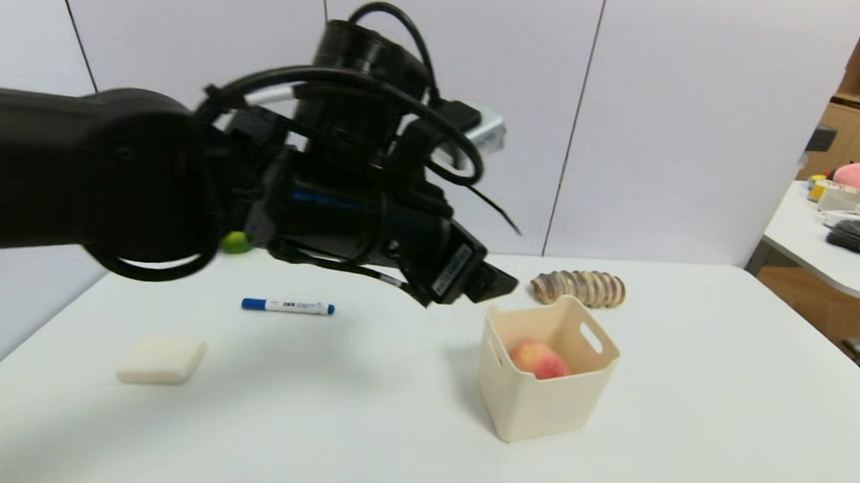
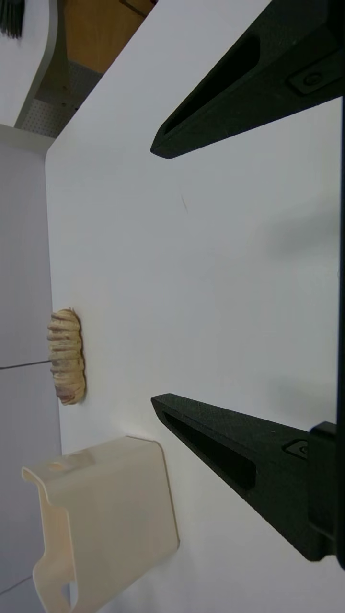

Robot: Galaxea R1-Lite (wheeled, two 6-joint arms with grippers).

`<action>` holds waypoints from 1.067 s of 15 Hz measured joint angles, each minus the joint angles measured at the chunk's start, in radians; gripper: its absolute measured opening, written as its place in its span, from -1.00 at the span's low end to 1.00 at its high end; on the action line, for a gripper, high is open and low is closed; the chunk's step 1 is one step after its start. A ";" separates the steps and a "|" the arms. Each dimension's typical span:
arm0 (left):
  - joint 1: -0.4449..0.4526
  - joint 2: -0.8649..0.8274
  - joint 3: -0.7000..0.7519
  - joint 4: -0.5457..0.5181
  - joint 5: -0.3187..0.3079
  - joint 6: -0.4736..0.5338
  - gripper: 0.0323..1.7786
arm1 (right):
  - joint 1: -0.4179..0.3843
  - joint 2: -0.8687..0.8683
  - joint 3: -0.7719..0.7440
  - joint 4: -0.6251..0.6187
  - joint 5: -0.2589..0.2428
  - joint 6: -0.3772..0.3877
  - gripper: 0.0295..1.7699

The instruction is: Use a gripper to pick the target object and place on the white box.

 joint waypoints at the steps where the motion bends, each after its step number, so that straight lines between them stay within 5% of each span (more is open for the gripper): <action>1: 0.040 -0.050 0.051 0.003 0.000 0.003 0.86 | 0.000 0.000 0.000 0.000 0.000 0.000 0.92; 10: 0.476 -0.549 0.699 -0.136 -0.001 -0.029 0.89 | 0.000 0.000 0.000 0.000 0.000 0.000 0.92; 16: 0.628 -0.963 1.042 -0.281 -0.004 -0.020 0.90 | 0.000 0.000 0.000 0.000 0.000 0.000 0.92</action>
